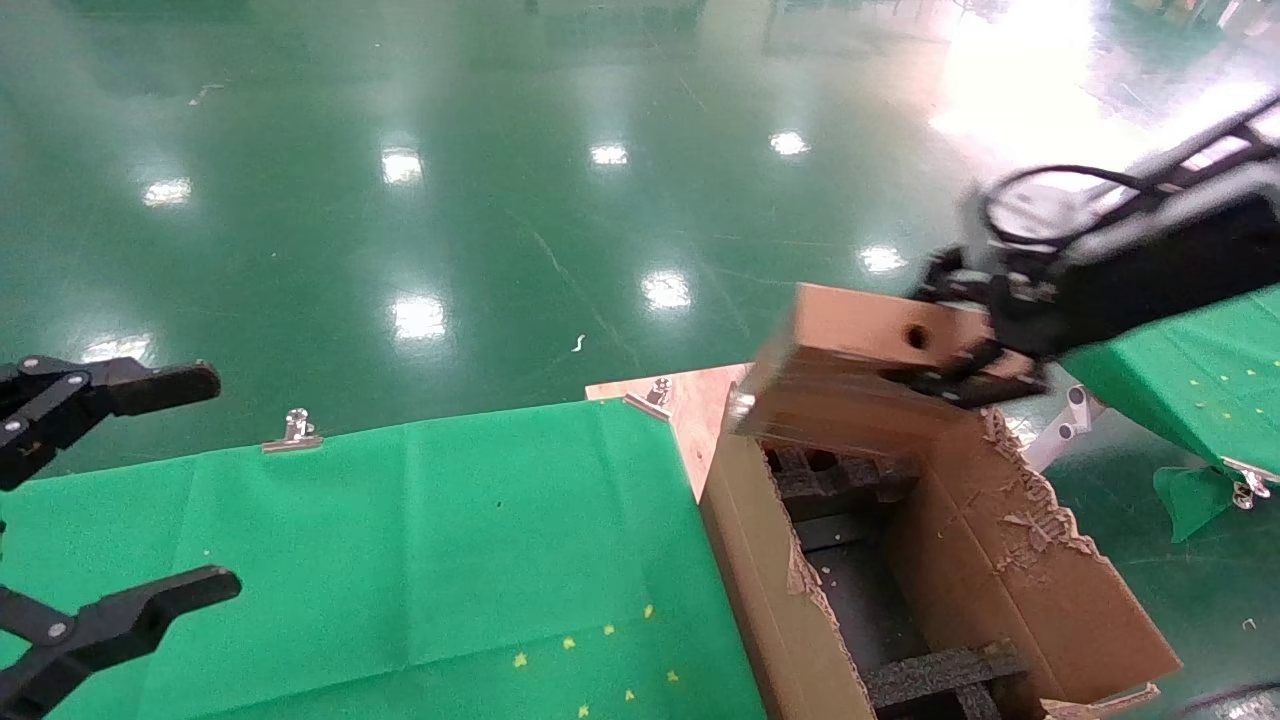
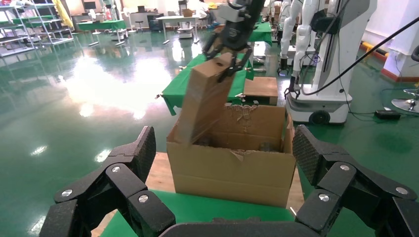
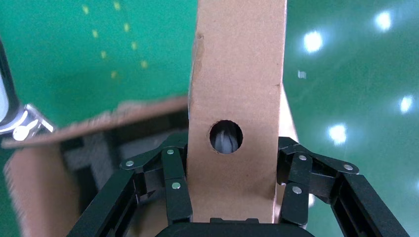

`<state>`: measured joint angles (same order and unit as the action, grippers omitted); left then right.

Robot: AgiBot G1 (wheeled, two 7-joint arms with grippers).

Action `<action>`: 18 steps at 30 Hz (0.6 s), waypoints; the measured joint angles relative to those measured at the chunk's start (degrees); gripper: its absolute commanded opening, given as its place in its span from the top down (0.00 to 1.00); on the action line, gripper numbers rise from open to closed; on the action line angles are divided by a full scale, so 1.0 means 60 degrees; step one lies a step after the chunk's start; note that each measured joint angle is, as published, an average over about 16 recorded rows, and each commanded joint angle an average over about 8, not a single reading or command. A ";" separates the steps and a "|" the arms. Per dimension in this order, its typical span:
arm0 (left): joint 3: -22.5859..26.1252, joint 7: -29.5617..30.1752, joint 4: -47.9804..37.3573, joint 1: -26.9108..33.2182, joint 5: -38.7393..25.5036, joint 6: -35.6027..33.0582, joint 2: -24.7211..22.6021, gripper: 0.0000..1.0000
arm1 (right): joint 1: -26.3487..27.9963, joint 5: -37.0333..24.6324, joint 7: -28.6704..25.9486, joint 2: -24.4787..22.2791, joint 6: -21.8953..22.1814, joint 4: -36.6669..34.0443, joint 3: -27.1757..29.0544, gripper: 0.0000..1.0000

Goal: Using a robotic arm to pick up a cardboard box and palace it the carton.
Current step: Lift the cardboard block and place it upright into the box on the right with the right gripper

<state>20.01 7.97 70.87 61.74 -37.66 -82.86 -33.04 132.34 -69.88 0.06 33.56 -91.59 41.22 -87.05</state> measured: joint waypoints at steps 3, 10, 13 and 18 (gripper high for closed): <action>0.0000 0.0000 0.0000 0.0000 0.0000 0.0000 0.0000 0.00 | 0.0254 -0.0017 -0.0136 -0.0569 0.0029 0.0105 -0.0523 1.00; 0.0000 0.0000 -0.0001 -0.0001 0.0002 0.0000 0.0000 0.00 | 0.0627 0.0059 -0.0379 -0.1661 0.0143 0.0200 -0.1322 1.00; 0.0000 0.0000 -0.0001 -0.0001 0.0003 0.0001 0.0001 0.00 | 0.0702 0.0119 -0.0442 -0.1963 0.0192 0.0200 -0.1487 1.00; -0.0001 -0.0001 -0.0002 -0.0002 0.0004 0.0001 0.0001 0.00 | 0.0758 0.0220 -0.0518 -0.2207 0.0263 0.0187 -0.1579 1.00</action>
<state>20.00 7.97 70.86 61.73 -37.64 -82.86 -33.03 136.89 -68.56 -3.05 20.32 -90.01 42.34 -96.52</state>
